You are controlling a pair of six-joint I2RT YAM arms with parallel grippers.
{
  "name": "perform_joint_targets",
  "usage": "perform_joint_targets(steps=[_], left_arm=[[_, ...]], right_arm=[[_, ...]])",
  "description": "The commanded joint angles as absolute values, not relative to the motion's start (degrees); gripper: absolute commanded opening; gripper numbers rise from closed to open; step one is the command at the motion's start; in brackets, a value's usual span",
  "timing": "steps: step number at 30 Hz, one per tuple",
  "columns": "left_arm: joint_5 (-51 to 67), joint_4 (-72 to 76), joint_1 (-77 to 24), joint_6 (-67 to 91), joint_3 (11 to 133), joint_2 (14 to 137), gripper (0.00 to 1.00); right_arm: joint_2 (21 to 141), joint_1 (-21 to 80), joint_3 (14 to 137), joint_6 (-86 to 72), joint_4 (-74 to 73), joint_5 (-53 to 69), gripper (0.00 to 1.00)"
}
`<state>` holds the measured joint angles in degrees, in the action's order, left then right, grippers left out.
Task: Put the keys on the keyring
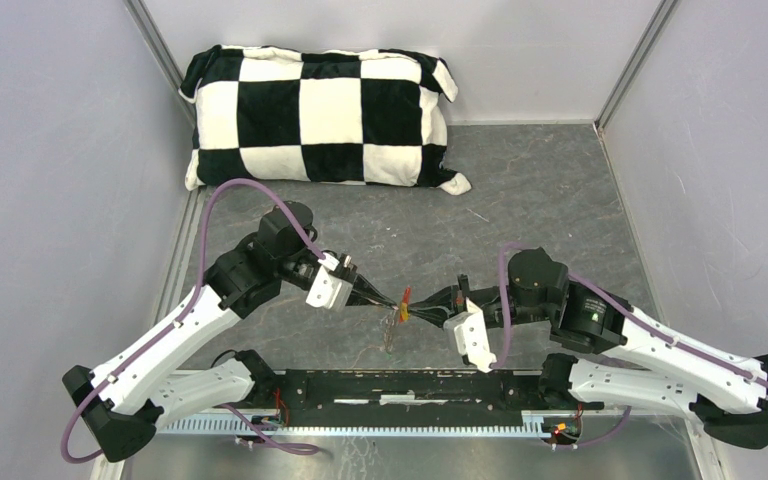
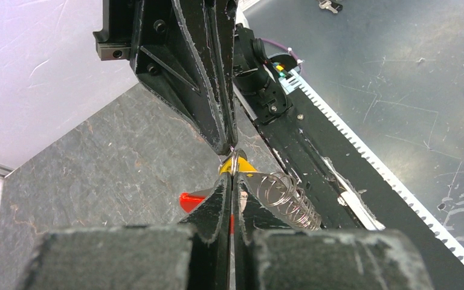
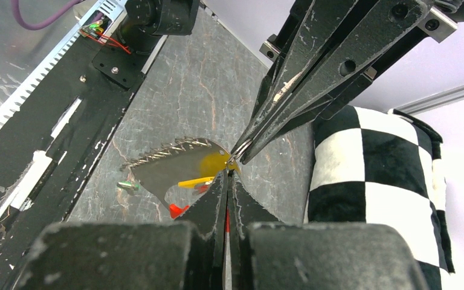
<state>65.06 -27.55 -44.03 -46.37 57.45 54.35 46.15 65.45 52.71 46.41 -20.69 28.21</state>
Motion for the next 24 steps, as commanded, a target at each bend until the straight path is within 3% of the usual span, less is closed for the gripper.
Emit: perform_joint_targets(steps=[1,24], left_arm=[[66.18,-28.93,-43.77,-51.31,56.92,53.43,0.02],[64.51,-29.43,-43.77,-51.24,55.89,51.94,0.02]], right_arm=[[46.93,65.83,55.62,47.11,-19.06,27.65,0.01],[47.74,65.94,54.84,47.40,-20.09,28.08,0.01]])
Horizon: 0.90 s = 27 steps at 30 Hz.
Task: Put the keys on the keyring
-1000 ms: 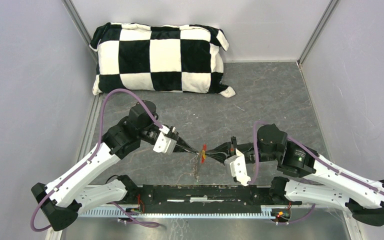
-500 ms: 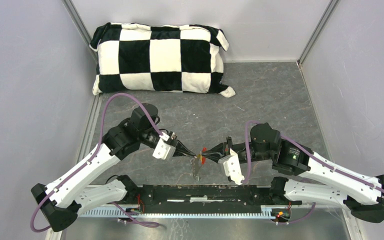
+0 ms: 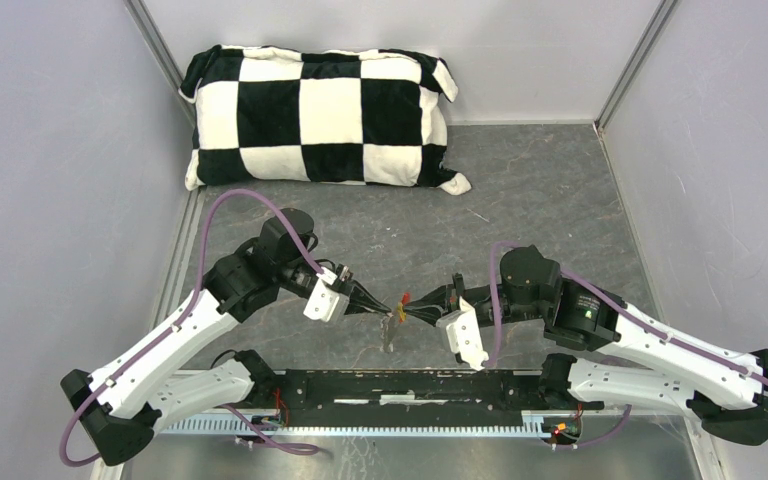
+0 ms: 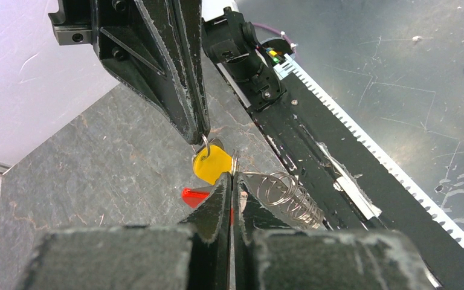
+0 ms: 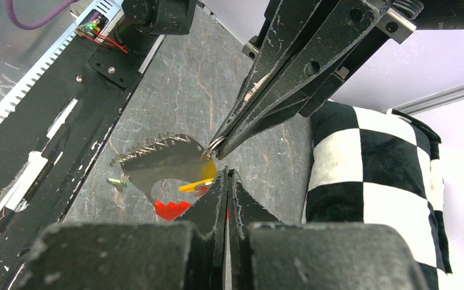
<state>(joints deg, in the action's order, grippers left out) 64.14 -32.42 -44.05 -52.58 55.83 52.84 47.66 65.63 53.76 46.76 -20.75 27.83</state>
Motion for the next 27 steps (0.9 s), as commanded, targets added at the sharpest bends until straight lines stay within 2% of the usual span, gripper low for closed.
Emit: perform_joint_targets(steps=[1,27], left_arm=[[64.43,-29.44,-43.77,-51.18,55.97,51.99,0.02],[64.07,-28.12,-43.68,-49.93,55.90,51.99,0.02]], right_arm=[[47.87,66.19,54.76,47.42,-20.13,28.18,0.01],[47.89,66.49,53.53,47.37,-19.95,28.23,0.00]])
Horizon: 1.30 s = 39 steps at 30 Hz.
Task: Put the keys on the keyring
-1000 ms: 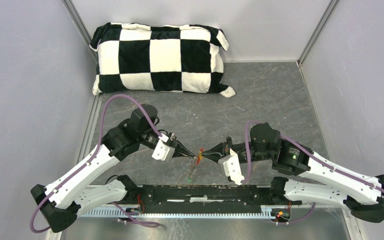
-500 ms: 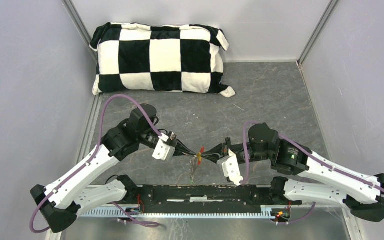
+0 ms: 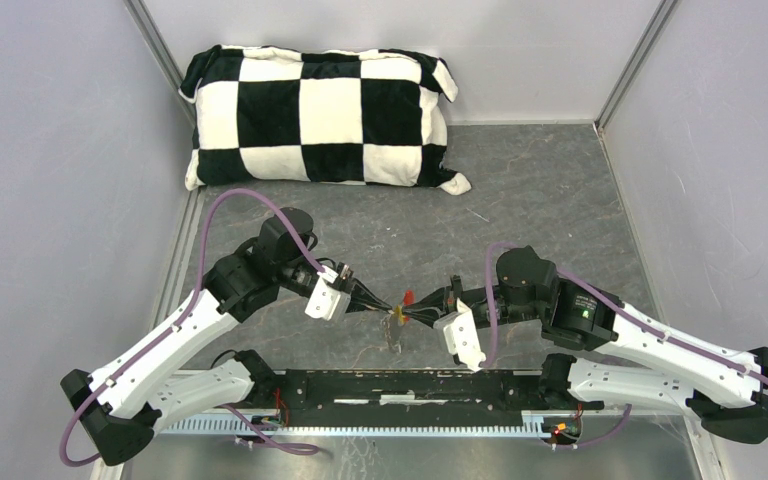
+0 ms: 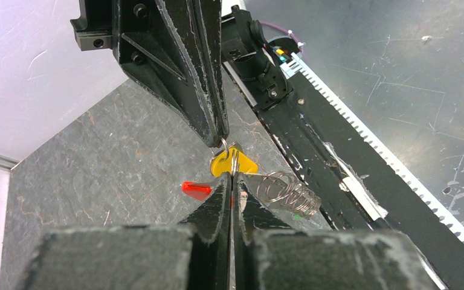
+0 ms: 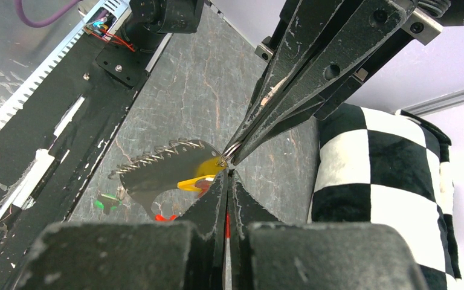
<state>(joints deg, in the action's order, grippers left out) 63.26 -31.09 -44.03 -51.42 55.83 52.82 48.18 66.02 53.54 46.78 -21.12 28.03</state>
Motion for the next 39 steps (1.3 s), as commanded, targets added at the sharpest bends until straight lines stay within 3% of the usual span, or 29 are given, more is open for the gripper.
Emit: perform_joint_targets(steps=[1,39], left_arm=[[64.07,-28.12,-43.68,-49.96,55.90,51.98,0.02],[63.79,-27.48,-43.42,-50.05,54.71,51.45,0.02]], right_arm=[[47.91,66.53,53.45,47.37,-20.06,28.20,0.01],[49.70,66.83,54.27,47.11,-17.67,28.55,0.01]])
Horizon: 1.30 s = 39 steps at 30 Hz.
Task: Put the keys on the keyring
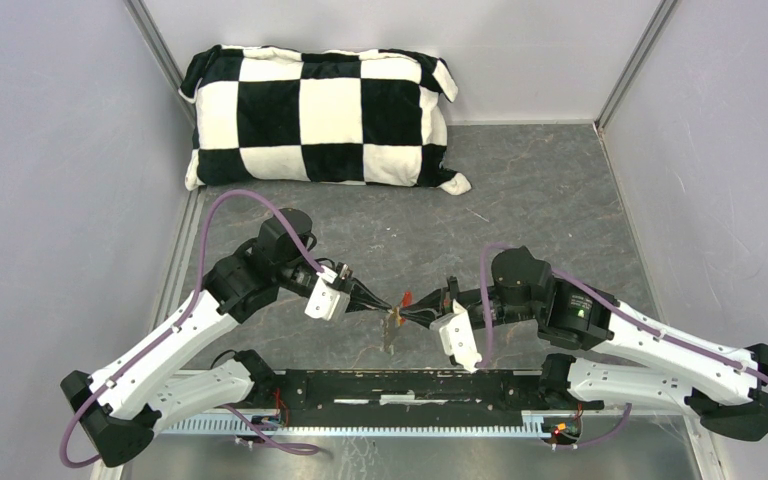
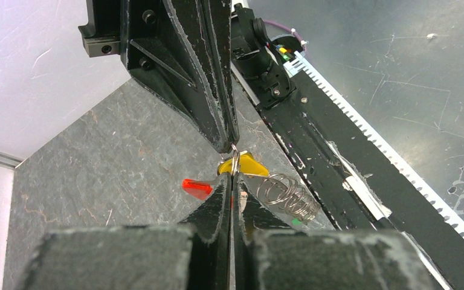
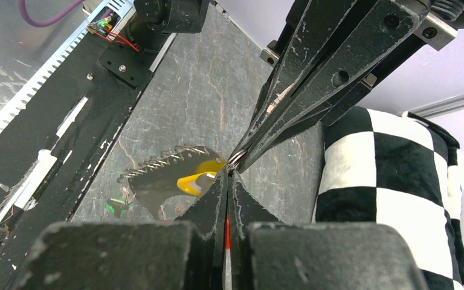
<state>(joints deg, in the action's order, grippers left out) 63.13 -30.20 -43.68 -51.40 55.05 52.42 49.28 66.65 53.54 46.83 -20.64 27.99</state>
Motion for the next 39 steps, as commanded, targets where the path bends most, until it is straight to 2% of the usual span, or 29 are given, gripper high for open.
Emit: perform_joint_targets(steps=[1,39], left_arm=[[63.77,-27.36,-43.42,-50.07,54.67,51.42,0.02],[62.66,-28.83,-43.41,-51.13,54.27,51.44,0.02]], right_arm=[[49.80,66.88,54.32,47.05,-17.45,28.59,0.01],[48.48,66.84,54.32,45.70,-15.43,30.33,0.01]])
